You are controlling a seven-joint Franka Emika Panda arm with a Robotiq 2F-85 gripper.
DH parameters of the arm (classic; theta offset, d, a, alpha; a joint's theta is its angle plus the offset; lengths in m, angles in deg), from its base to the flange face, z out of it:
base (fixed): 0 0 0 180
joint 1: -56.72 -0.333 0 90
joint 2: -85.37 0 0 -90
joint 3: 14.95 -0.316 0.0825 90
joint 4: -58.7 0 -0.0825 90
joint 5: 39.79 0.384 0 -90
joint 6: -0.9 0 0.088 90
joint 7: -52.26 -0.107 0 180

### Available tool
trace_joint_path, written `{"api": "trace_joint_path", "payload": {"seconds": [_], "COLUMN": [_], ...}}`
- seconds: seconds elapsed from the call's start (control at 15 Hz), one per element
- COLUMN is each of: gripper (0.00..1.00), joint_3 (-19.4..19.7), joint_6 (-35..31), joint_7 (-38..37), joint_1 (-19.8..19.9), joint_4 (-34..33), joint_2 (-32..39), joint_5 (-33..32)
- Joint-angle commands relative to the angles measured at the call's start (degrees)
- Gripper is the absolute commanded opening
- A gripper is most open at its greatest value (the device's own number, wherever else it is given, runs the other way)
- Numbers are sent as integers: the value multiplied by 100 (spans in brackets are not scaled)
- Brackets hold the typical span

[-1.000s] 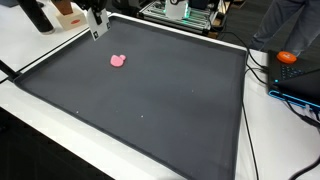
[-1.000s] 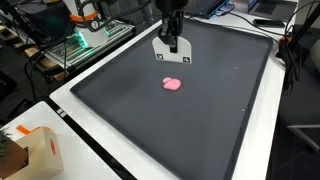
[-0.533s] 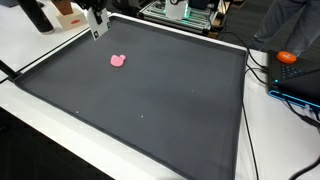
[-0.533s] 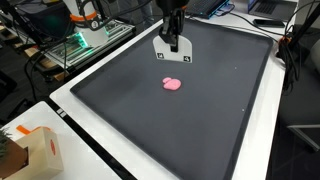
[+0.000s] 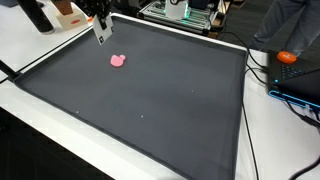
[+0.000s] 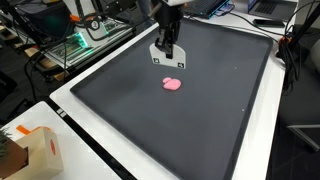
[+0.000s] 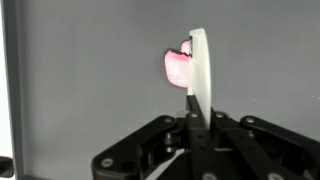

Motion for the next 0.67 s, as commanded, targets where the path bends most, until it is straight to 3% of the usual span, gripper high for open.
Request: {"api": "trace_joint_path", "payload": {"seconds": [0.0,0.6], "gripper": [1,1], "joint_3": [74,14], "joint_6": [-164,-1015], "joint_7": [92,339], "joint_1": [18,51], "joint_4": [401,814], "joint_2": [40,362], "joint_5": [48,26]}}
